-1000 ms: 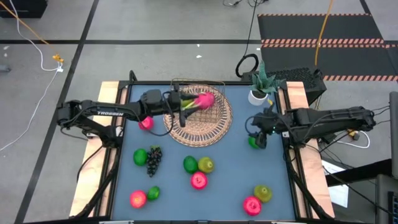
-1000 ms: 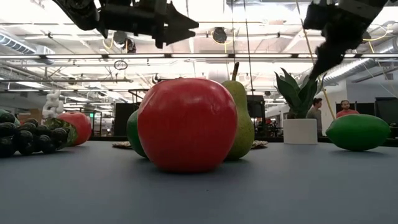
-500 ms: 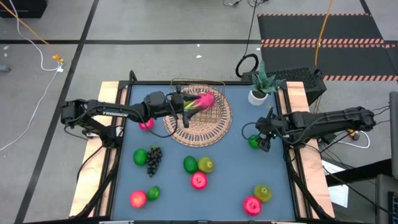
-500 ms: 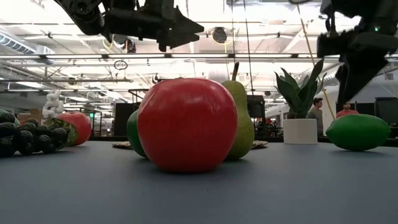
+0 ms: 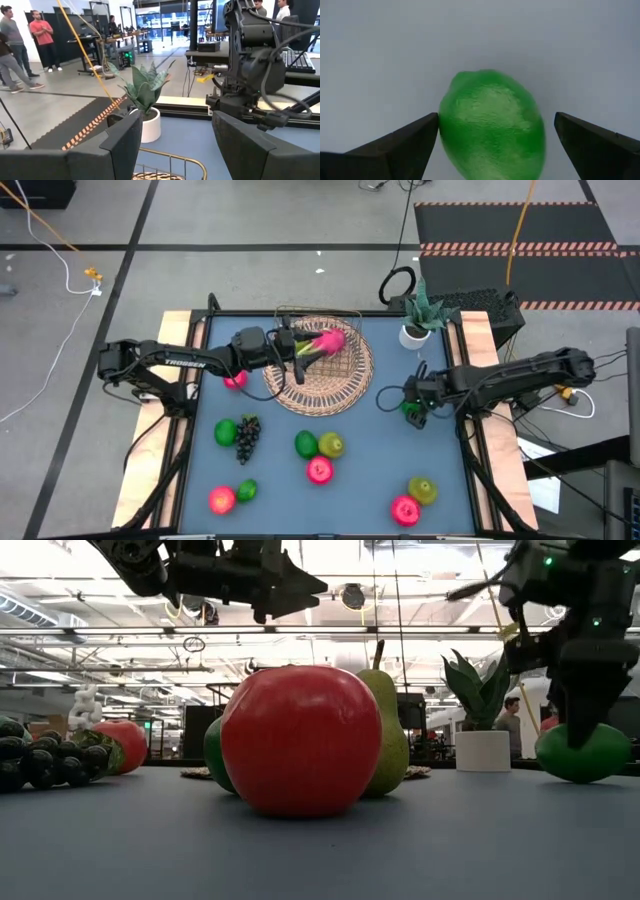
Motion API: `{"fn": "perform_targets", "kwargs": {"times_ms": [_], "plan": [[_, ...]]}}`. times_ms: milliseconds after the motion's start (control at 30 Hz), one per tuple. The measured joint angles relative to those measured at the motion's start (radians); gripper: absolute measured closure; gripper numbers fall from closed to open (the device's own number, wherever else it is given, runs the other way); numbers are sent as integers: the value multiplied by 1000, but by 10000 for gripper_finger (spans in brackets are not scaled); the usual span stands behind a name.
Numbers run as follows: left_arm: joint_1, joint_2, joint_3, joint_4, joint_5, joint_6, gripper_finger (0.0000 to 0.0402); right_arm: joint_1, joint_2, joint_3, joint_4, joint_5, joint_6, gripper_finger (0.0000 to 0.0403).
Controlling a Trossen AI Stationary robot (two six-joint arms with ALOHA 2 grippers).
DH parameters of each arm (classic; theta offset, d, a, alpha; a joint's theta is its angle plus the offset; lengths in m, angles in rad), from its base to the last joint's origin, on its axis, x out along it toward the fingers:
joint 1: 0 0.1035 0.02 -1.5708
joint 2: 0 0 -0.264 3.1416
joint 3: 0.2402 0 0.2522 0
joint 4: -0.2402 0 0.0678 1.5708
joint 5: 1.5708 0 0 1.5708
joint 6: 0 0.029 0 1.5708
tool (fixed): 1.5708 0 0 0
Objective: Build produce basket
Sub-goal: Put the green lime into the gold wire basket
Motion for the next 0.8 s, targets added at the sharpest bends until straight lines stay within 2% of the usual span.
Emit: {"fn": "perform_targets", "kwargs": {"times_ms": [167, 433, 633, 800], "plan": [[0, 0, 0, -1, 0, -4, 158, 0, 64, 0, 4, 58, -33, 35], [6, 0, 0, -9, -1, -11, 158, 1, 72, 4, 42, 51, -10, 107], [17, 0, 0, -11, -22, -28, 158, 21, 64, 83, 43, 53, -33, 106], [17, 0, 0, -20, -112, -30, 158, 50, 44, 122, 43, 162, 8, 106]]}}
